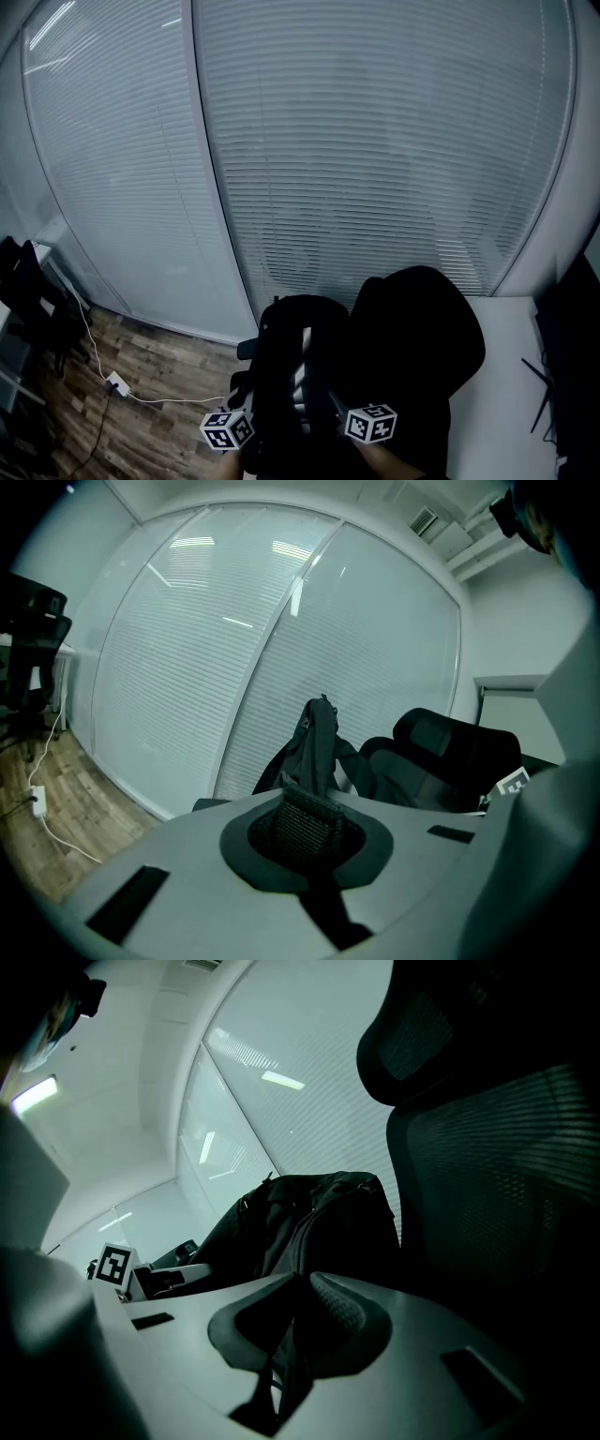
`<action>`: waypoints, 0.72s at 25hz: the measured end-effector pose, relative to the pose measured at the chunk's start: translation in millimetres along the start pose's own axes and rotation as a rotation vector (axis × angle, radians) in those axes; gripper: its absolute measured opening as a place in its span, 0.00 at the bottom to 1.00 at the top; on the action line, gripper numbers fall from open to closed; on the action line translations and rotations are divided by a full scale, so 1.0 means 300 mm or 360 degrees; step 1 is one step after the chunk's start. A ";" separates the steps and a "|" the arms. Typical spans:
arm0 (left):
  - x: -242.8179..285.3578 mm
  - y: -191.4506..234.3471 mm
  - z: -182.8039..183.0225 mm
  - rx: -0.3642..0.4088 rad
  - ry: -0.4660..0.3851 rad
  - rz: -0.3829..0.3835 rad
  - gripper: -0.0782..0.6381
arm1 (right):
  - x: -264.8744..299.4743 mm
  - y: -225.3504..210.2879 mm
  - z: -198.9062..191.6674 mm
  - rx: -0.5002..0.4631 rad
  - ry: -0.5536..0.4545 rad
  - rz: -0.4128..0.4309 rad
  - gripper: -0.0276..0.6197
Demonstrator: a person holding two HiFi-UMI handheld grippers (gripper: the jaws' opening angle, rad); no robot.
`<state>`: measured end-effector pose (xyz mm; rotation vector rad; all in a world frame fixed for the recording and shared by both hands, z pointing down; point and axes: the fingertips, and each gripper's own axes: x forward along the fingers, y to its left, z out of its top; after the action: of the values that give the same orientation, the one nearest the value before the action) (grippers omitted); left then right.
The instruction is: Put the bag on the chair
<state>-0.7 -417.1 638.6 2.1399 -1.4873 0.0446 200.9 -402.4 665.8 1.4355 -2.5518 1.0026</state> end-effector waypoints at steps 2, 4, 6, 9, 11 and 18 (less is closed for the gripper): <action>0.025 0.005 -0.036 -0.0016 0.0034 0.0012 0.14 | 0.009 -0.032 -0.024 0.0013 0.0025 -0.0021 0.15; 0.043 0.013 -0.072 -0.0019 0.0085 0.0024 0.14 | 0.016 -0.056 -0.052 0.0023 0.0055 -0.0044 0.15; 0.062 0.019 -0.116 -0.0033 0.0149 0.0037 0.14 | 0.021 -0.087 -0.084 0.0034 0.0095 -0.0076 0.15; 0.090 0.036 -0.180 -0.0089 0.0225 0.0073 0.14 | 0.032 -0.137 -0.134 0.0060 0.0152 -0.0118 0.15; 0.109 0.053 -0.221 -0.0105 0.0267 0.0100 0.14 | 0.036 -0.163 -0.165 0.0069 0.0188 -0.0143 0.15; 0.172 0.102 -0.290 -0.0118 0.0321 0.0140 0.14 | 0.063 -0.216 -0.214 0.0094 0.0204 -0.0156 0.15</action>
<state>15.7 -431.3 742.0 1.9482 -1.4410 0.2268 223.7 -404.2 756.1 1.4445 -2.3579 1.1242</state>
